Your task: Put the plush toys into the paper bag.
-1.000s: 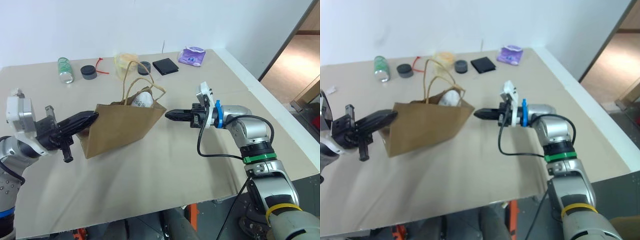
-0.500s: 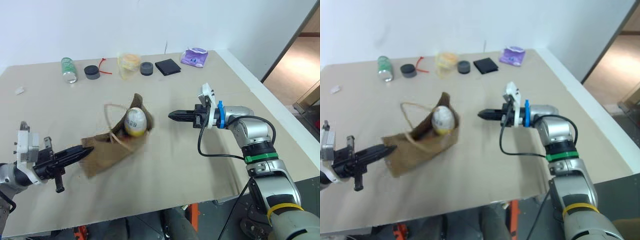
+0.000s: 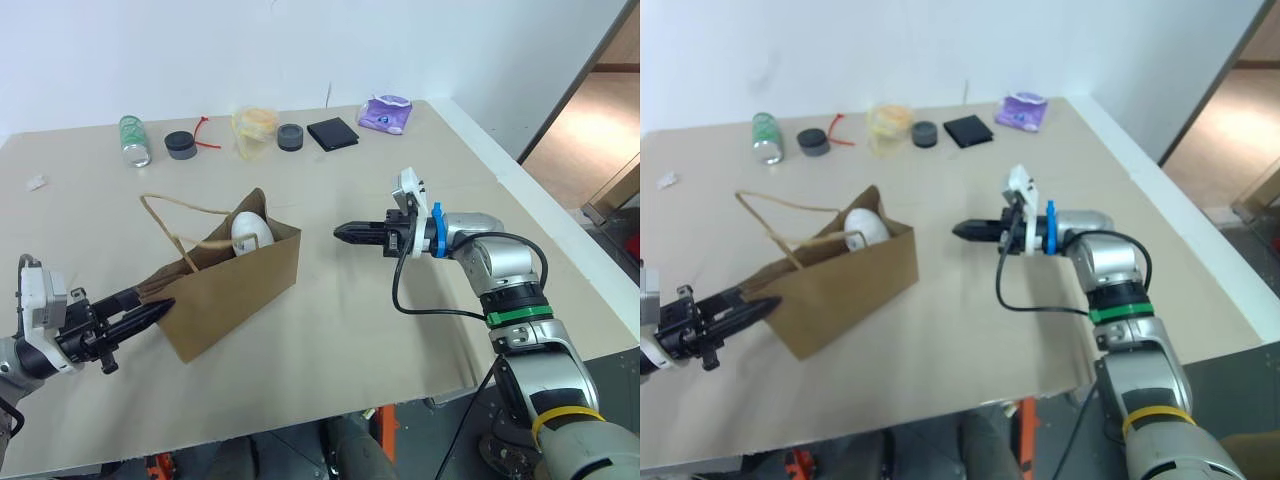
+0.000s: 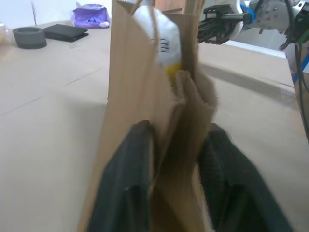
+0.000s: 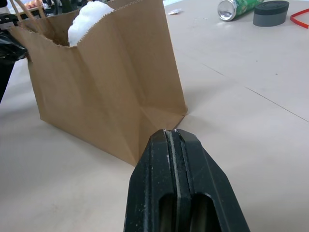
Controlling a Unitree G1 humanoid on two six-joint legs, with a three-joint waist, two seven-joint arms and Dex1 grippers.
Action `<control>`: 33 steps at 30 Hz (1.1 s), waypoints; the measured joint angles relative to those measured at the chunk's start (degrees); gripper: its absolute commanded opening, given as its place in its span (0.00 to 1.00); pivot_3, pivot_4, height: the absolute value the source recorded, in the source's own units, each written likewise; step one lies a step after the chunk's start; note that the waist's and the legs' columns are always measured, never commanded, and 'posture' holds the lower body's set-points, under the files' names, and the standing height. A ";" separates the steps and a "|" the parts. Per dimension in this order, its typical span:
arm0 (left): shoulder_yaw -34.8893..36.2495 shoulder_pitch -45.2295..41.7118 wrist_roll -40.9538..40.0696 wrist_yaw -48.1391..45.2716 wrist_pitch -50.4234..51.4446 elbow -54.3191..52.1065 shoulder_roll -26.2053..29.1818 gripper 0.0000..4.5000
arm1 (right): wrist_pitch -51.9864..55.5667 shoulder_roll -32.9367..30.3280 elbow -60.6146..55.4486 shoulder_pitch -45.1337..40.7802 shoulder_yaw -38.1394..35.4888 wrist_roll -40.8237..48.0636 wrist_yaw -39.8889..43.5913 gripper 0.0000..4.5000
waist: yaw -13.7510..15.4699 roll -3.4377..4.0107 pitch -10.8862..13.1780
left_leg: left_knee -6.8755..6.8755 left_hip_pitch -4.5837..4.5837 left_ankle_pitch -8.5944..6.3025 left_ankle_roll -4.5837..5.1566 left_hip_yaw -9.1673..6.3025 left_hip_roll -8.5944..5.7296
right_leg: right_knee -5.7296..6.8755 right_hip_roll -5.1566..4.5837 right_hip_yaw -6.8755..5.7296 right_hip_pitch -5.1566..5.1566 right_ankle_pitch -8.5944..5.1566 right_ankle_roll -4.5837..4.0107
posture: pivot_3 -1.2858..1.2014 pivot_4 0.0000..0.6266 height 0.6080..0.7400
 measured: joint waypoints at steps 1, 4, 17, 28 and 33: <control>0.00 -0.01 -0.11 0.05 0.14 -0.31 -0.01 0.77 | 0.01 0.09 0.00 0.00 0.00 -0.01 0.00 0.00 | -0.01 0.00 0.00 | 0.00 0.00 0.00 0.00 0.00 0.00 | 0.00 0.00 0.00 0.00 0.00 0.00 | 0.52 0.24 1.00; -0.38 -0.43 0.04 0.64 -0.08 -1.35 -0.62 1.00 | 0.09 0.11 -0.05 0.00 0.00 -0.01 0.00 0.00 | -0.02 0.00 0.00 | 0.00 0.00 0.00 0.00 0.00 0.00 | 0.00 0.00 0.00 0.00 0.00 0.00 | 0.52 0.24 1.00; -5.14 -4.01 5.69 3.93 -4.24 -0.69 -3.46 0.59 | 0.67 0.13 -1.56 0.01 -0.03 0.03 -0.49 0.00 | -0.03 0.00 0.00 | 0.00 0.00 0.00 0.00 -0.01 -0.01 | 0.00 0.01 0.00 0.00 0.12 0.21 | 0.52 0.24 1.00; -5.13 -4.61 4.64 3.33 -3.79 -0.30 -3.74 0.00 | 0.72 0.13 -1.99 0.02 -0.03 0.03 -0.60 0.00 | -0.03 0.00 0.00 | 0.00 0.00 0.00 0.00 -0.01 -0.01 | 0.00 0.01 0.00 0.01 0.13 0.22 | 0.52 0.24 1.00; -5.02 -4.56 -1.94 0.74 -1.08 -2.68 -3.63 0.00 | 0.51 0.10 -0.65 -0.11 -0.27 0.02 -0.58 0.00 | -0.04 0.00 0.00 | 0.01 -0.02 0.00 0.00 -0.01 -0.01 | 0.00 0.00 0.00 0.01 0.13 0.22 | 0.52 0.24 1.00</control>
